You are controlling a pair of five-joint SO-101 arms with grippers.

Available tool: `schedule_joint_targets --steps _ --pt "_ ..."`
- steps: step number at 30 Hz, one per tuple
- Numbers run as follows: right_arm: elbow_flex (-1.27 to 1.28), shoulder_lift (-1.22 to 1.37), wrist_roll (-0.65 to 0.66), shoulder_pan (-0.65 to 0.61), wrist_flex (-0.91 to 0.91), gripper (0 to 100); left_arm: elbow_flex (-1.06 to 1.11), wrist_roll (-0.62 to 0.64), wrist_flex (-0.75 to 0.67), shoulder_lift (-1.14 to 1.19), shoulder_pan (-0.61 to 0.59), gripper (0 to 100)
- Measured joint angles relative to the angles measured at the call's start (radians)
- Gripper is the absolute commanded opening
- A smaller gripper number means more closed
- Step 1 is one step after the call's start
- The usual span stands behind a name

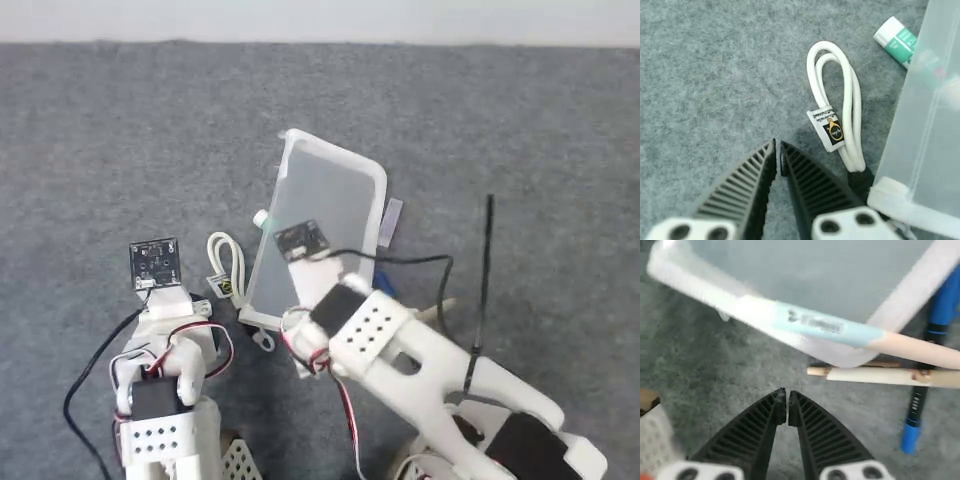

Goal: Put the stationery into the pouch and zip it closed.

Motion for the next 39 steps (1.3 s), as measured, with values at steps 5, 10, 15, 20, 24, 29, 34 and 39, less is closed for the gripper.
schedule_joint_targets --steps 5,10,15,20,24,29,34,39 --pt "0.104 0.0 -0.005 -0.012 -0.153 0.6 0.0 0.0 0.0 0.0 0.0 1" --pt "0.178 0.0 -0.005 -0.012 -0.267 0.6 0.0 0.0 0.0 0.0 0.0 1" --pt "0.218 0.0 -0.005 0.029 -0.347 0.6 0.0 0.0 0.0 0.0 0.0 1" --pt "0.224 0.0 0.037 0.13 -0.393 0.6 0.0 0.0 0.0 0.0 0.0 1" --pt "0.224 0.0 0.072 0.222 -0.427 0.6 0.0 0.0 0.0 0.0 0.0 1" --pt "0.224 0.0 0.129 0.327 -0.479 0.6 0.0 0.0 0.0 0.0 0.0 1" --pt "0.224 0.0 0.187 0.39 -0.542 0.6 0.0 0.0 0.0 0.0 0.0 1" --pt "0.224 0.003 0.229 0.457 -0.628 0.6 0.0 0.0 0.0 0.0 0.0 1"
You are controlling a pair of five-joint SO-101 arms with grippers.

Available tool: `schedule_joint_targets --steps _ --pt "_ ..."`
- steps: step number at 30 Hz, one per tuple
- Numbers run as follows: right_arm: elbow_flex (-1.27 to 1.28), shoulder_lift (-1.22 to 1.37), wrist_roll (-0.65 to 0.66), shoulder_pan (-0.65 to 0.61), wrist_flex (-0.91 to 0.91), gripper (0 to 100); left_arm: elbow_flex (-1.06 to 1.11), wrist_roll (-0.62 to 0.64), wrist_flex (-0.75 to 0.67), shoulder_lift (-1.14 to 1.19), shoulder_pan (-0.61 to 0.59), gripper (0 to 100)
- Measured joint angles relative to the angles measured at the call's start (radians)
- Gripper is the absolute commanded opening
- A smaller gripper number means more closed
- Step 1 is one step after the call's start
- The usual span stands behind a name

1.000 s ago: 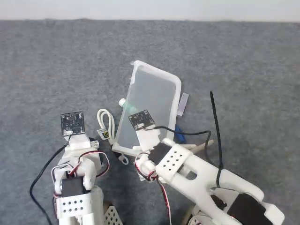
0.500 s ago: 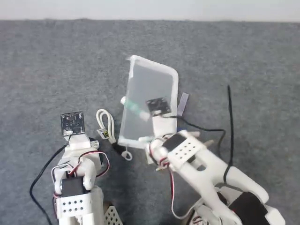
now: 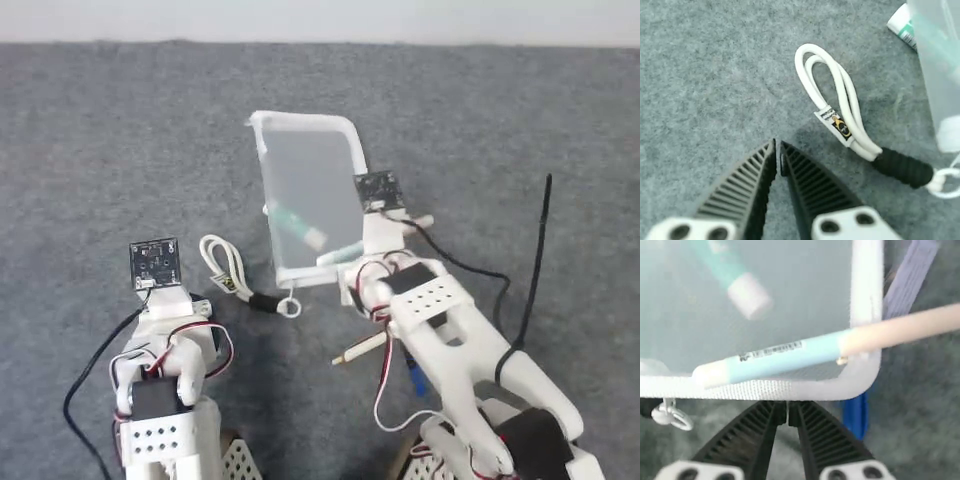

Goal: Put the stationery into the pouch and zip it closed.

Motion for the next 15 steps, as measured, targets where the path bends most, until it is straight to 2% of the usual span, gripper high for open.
schedule_joint_targets --steps 8,15 --pt "0.0 0.015 0.028 0.086 -0.089 0.6 0.0 0.0 0.0 0.0 0.0 1" --pt "-0.121 0.216 0.028 0.15 -0.095 0.6 0.0 0.0 0.0 0.0 0.0 1"
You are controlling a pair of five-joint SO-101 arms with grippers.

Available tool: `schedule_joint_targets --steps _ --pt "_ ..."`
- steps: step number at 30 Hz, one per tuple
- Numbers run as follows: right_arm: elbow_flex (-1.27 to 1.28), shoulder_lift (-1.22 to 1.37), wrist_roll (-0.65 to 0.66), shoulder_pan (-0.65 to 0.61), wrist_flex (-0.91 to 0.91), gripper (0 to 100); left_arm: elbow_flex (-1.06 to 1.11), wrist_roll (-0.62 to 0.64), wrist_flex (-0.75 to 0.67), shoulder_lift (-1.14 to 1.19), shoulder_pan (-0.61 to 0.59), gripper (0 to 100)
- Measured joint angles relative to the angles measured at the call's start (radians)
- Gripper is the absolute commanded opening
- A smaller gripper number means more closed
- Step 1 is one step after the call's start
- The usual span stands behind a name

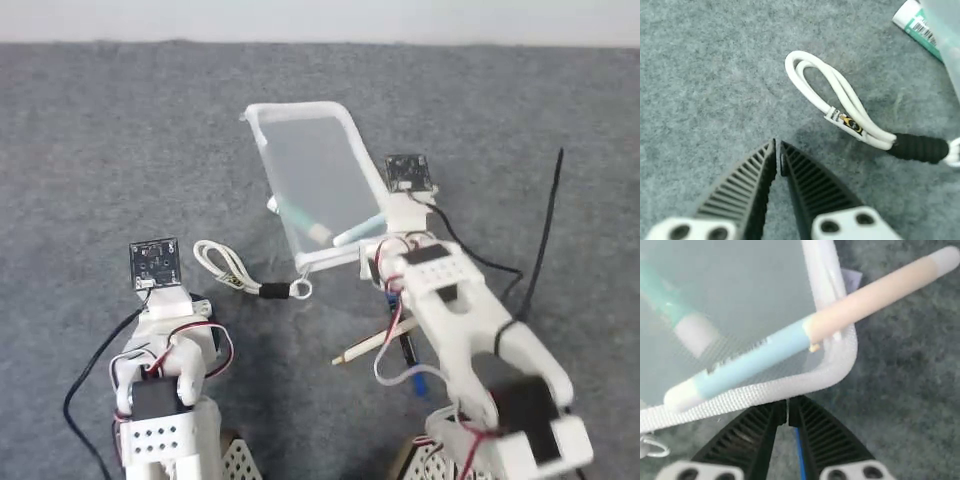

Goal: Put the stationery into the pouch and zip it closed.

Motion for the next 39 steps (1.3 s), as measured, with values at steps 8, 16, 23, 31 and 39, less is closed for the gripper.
schedule_joint_targets --steps 8,16,23,31,39 --pt "-0.123 0.084 0.002 0.051 0.012 0.6 0.0 0.0 0.0 0.0 0.0 1" --pt "-0.218 0.046 0.002 0.043 0.25 0.6 0.0 0.0 0.0 0.0 0.0 1" --pt "-0.218 -0.172 0.002 -0.092 0.48 0.7 0.0 0.0 0.0 0.0 0.0 1" --pt "-0.218 -0.299 -0.132 -0.31 0.535 7.4 0.0 0.0 0.0 0.0 0.0 1" --pt "-0.229 -0.269 -0.227 -0.437 0.542 20.3 0.0 0.0 0.0 0.0 0.0 1"
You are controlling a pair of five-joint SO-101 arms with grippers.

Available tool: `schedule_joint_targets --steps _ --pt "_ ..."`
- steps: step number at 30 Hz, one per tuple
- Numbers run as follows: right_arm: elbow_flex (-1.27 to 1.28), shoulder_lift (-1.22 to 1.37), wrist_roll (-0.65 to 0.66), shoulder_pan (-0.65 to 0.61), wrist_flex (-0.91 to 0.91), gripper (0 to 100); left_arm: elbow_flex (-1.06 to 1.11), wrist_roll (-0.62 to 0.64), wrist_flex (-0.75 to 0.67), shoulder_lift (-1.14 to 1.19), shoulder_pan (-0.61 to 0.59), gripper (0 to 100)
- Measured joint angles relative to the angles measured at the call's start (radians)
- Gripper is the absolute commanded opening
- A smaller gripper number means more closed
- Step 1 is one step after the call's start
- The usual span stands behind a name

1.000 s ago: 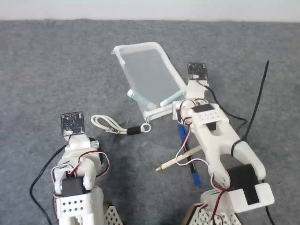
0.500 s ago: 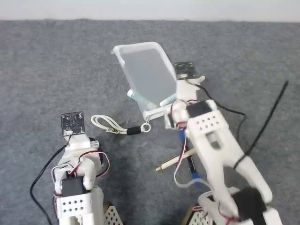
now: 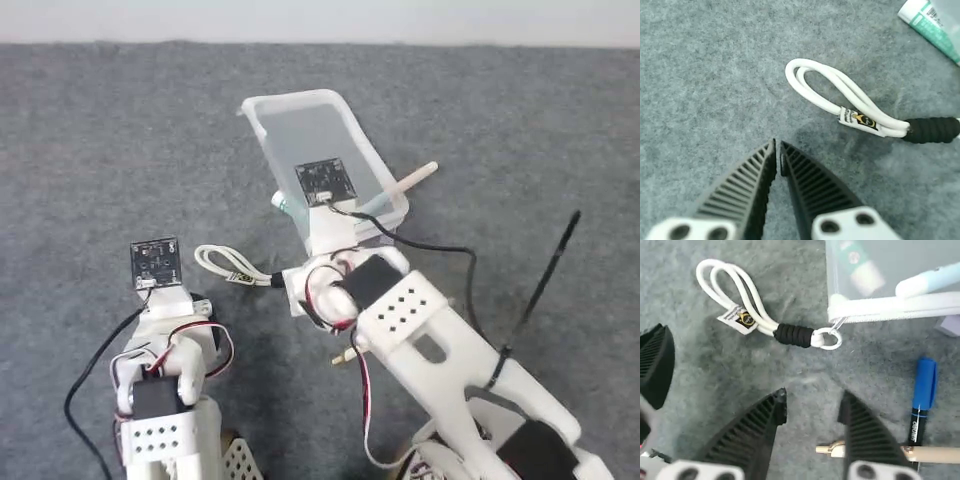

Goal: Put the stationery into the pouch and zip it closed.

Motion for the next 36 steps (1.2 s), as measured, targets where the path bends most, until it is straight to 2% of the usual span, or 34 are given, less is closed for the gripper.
schedule_joint_targets --steps 4,11,17,26,32,36 --pt "-0.068 0.069 -0.044 0.017 0.0 20.3 0.0 0.0 0.0 0.0 0.0 1" --pt "-0.255 0.152 -0.055 0.198 -0.002 20.0 0.0 0.0 0.0 0.0 0.0 1" --pt "-0.333 0.282 -0.041 0.313 -0.115 11.8 0.0 0.0 0.0 0.0 0.0 1" --pt "-0.423 0.539 0.005 0.393 -0.247 10.2 0.0 0.0 0.0 0.0 0.0 1" --pt "-0.448 0.64 0.055 0.431 -0.25 10.2 0.0 0.0 0.0 0.0 0.0 1" --pt "-0.463 0.643 0.103 0.459 -0.166 10.2 0.0 0.0 0.0 0.0 0.0 1"
